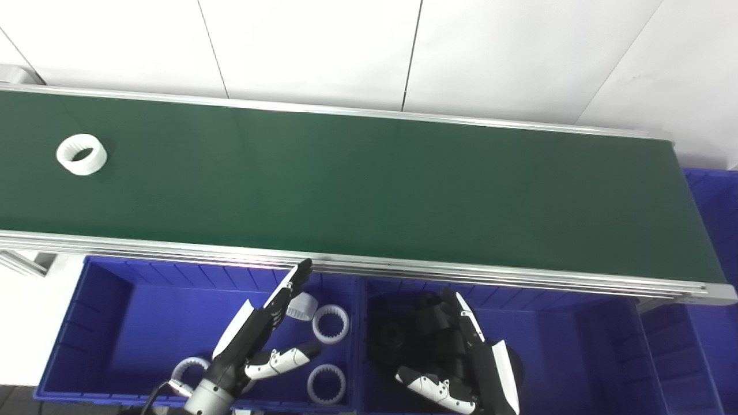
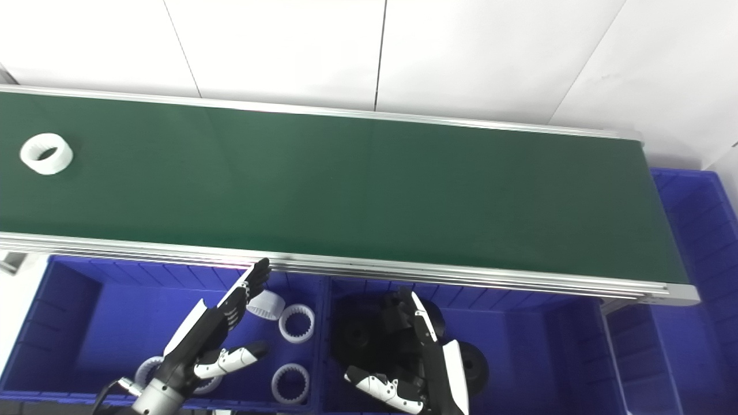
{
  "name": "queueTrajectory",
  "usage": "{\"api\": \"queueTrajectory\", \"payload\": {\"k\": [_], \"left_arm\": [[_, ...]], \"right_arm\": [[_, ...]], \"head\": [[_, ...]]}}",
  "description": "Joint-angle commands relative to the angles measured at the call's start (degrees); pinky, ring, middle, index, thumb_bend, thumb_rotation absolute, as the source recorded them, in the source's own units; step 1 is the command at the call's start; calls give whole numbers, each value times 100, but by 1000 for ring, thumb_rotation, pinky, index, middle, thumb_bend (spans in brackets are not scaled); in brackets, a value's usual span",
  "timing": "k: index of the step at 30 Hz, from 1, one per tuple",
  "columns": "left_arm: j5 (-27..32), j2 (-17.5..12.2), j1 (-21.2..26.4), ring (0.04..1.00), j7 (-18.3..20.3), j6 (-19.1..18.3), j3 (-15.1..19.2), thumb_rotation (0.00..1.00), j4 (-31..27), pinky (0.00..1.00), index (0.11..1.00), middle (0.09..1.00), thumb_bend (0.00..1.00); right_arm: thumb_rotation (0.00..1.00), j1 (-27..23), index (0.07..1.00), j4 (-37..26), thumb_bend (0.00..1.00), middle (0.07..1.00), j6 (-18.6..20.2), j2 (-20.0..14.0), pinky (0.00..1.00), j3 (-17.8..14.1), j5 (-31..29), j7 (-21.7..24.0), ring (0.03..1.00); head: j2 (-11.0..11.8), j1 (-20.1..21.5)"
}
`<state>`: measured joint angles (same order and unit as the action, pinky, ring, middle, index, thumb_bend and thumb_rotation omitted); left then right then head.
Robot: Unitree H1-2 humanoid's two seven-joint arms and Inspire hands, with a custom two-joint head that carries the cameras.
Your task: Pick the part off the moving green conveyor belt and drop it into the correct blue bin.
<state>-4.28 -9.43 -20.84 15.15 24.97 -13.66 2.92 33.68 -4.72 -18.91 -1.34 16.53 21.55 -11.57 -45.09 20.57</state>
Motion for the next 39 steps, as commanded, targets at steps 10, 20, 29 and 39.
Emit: {"api": "queueTrajectory", "payload": {"k": [10,20,29,39], "left_arm": [[-199,-100,64,1000,-660,195,-142,591,-40,999,1000,1000,764],[43,-41,231,969,-849,195,-507,449,528,922,968,991,750],[8,82,141,876,-1350,195,-583,413,426,795,871,908,874],[266,186,447,815,-1444,195,133,451,-381,685,871,894,846]], "right_arm": [[402,4,928,25,830,904,-417,58,866,2,-54,-31,889],[430,-47,949,474,816,916,-789,-230,859,-33,-274,-139,871],[468,-201,993,735,820,951,-799,-473,963,175,-586,-333,751],[463,-270,997,778,816,950,-799,-389,984,182,-467,-410,753]], "head": [[130,-154],[1199,-2273],[1704,-2710],[1732,-2580]]}}
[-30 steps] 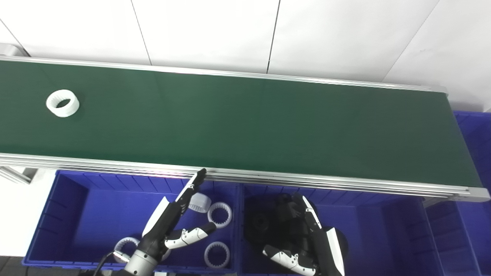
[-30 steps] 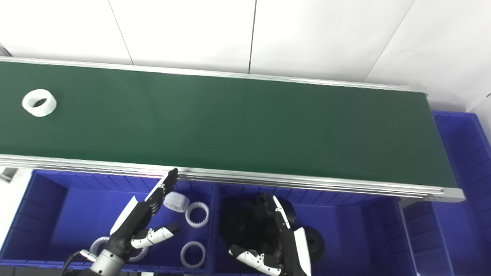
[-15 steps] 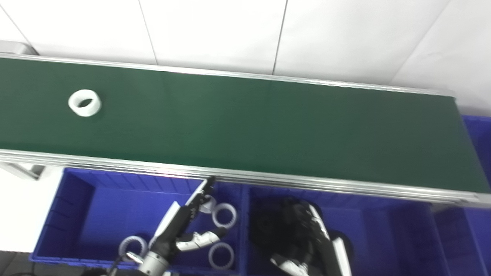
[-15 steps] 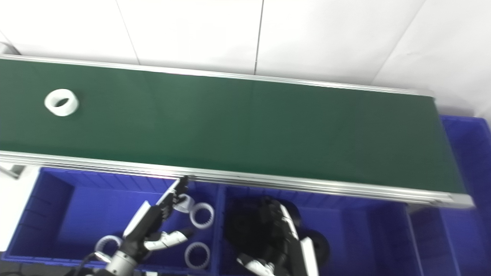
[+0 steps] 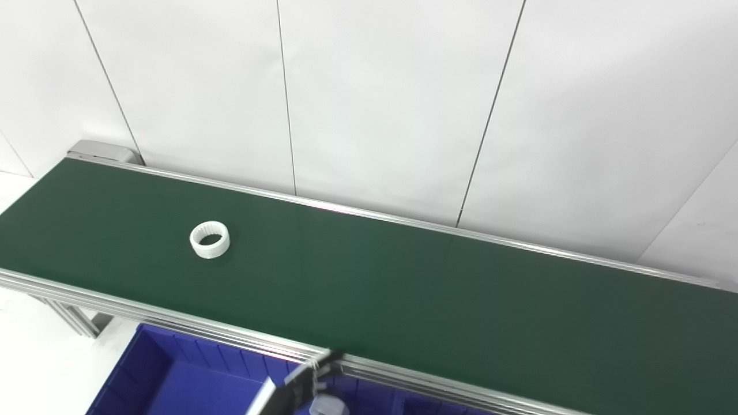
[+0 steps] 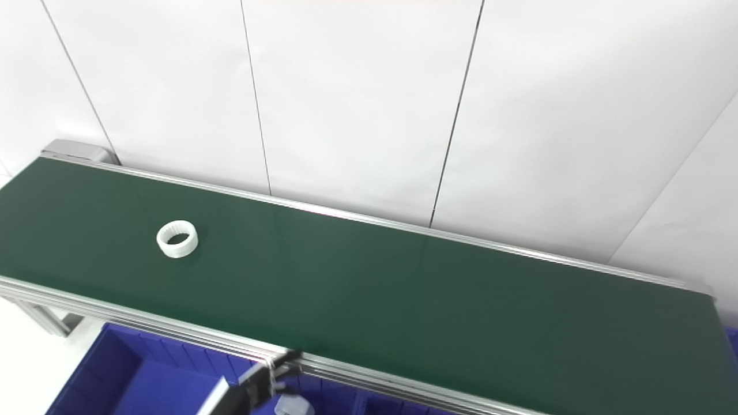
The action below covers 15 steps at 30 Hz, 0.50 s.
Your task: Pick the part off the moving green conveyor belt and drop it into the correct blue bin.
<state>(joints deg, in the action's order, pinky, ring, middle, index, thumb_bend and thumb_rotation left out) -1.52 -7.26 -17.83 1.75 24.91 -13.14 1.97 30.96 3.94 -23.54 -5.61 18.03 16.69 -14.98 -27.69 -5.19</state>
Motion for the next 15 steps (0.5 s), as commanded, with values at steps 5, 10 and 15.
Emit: {"api": "queueTrajectory", "payload": {"k": [5,10,15], "left_arm": [[81,-248,773,840,49,201,515,512,-756,740,895,916,879],[46,-392,1598,841,207,21,805,513,-728,741,916,934,825],[-357,-480,2244,938,414,-1135,782,502,-985,859,972,997,754]], "right_arm": [[466,-104,991,29,810,941,-336,48,975,117,71,-225,698],[488,-208,979,119,817,940,-337,17,927,195,157,-390,789],[486,-248,977,118,823,939,-336,-17,908,247,51,-388,777]], "head": [[27,61],[9,80],[-19,93]]}}
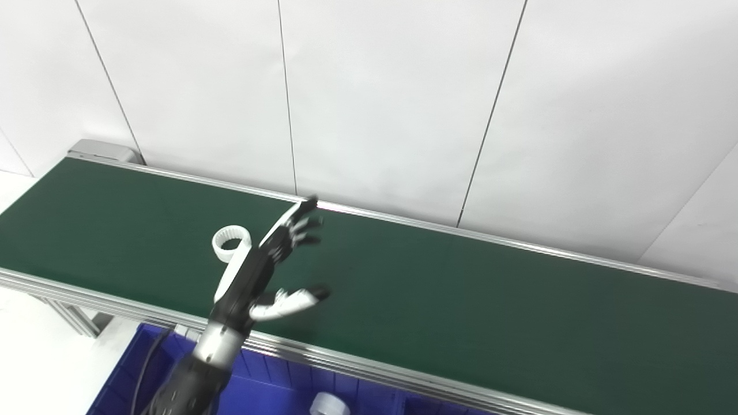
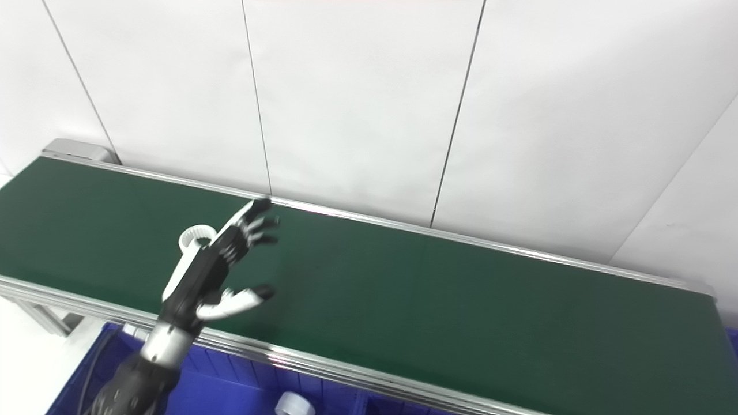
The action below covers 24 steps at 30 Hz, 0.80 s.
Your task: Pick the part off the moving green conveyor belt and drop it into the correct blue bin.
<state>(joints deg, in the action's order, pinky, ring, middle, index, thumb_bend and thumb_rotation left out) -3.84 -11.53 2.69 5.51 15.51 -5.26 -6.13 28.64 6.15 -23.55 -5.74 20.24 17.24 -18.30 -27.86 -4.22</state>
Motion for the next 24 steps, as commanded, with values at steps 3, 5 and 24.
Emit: {"api": "queueTrajectory", "payload": {"k": [3,5,24], "left_arm": [[-537,-65,515,947,78,-648,-30,510,-118,885,978,999,742],[-777,-107,739,958,133,-921,-59,495,-6,912,986,999,725],[-2894,-575,2378,998,-573,-1522,-583,374,2724,999,961,999,798]], "right_arm": [[501,-60,975,-55,822,934,-336,-39,885,40,121,-137,765],[497,-85,971,-30,821,933,-337,-60,883,55,77,-151,770],[490,-328,945,82,843,900,-337,-258,903,318,-76,-602,794]], "head": [[-26,7],[-18,0],[4,-76]]}}
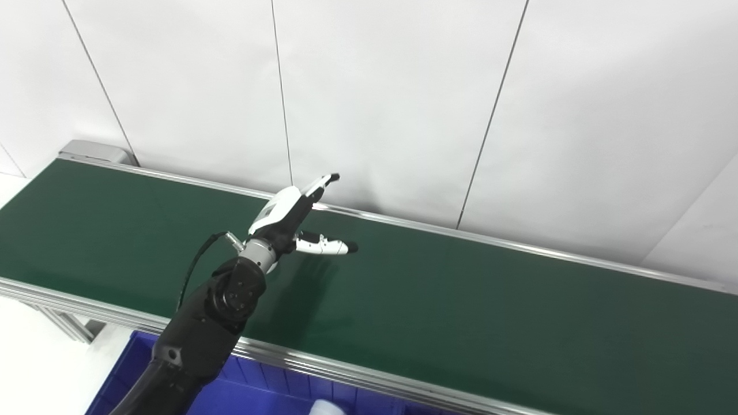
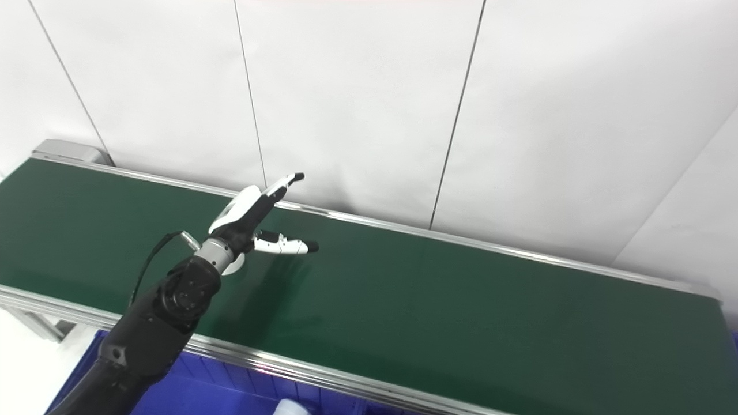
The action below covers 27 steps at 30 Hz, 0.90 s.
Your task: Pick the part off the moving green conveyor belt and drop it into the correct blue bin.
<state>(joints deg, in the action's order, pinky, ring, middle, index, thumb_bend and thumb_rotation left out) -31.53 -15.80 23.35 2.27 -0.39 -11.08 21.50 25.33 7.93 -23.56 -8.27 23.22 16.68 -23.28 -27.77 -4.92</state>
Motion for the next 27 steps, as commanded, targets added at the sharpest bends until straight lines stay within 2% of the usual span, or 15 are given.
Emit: {"api": "queueTrajectory", "payload": {"k": [1,5,7,9,12,14,17,20,23,24,26,27], "left_arm": [[-216,-165,335,999,-292,23,-32,371,40,1000,957,1000,802],[-471,-262,400,1000,-368,-67,-149,359,310,1000,946,1000,817],[-541,-314,394,1000,-348,-122,-191,351,363,1000,940,1000,828],[-582,-345,382,1000,-339,-159,-220,348,373,1000,938,1000,832],[-691,-444,324,1000,-149,-394,-333,355,260,1000,954,1000,832],[-749,-486,296,1000,-63,-524,-392,343,221,1000,965,1000,836],[-813,-538,278,1000,41,-703,-484,307,200,1000,971,1000,837],[-842,-594,259,1000,235,-912,-570,272,132,1000,972,1000,825],[-787,-641,247,1000,513,-1119,-631,189,76,1000,969,1000,805],[-776,-645,246,1000,558,-1148,-635,150,76,1000,957,1000,807],[-665,-636,226,974,687,-1176,-603,83,86,979,928,982,806],[-541,-623,209,921,729,-1124,-556,35,109,874,895,946,799]], "right_arm": [[488,-4,945,-93,843,898,-336,-12,905,34,-24,-122,774],[485,-1,949,-115,841,900,-336,-28,919,59,-91,-101,776],[482,17,952,-143,840,899,-335,-30,907,53,-93,-89,703],[473,12,953,-156,835,897,-335,-44,894,72,-103,-107,673],[471,13,957,-166,831,899,-334,-59,899,70,-153,-68,701],[463,7,960,-167,828,907,-335,-68,907,77,-198,-53,699],[458,-7,958,-153,830,904,-335,-80,905,92,-215,-80,745],[464,-2,958,-157,832,903,-336,-71,907,76,-184,-87,709],[462,20,957,-194,833,901,-334,-63,918,59,-189,-63,655],[458,18,959,-198,827,901,-334,-71,923,66,-191,-62,678],[457,3,958,-182,827,898,-336,-82,926,79,-177,-98,665],[457,-1,958,-181,825,897,-336,-83,926,80,-169,-111,647]], "head": [[-3,-6],[-7,-19],[-7,-27],[-14,-37],[-21,-46],[-23,-46],[-33,-48],[-37,-51],[-42,-58],[-42,-58],[-45,-55],[-50,-54]]}}
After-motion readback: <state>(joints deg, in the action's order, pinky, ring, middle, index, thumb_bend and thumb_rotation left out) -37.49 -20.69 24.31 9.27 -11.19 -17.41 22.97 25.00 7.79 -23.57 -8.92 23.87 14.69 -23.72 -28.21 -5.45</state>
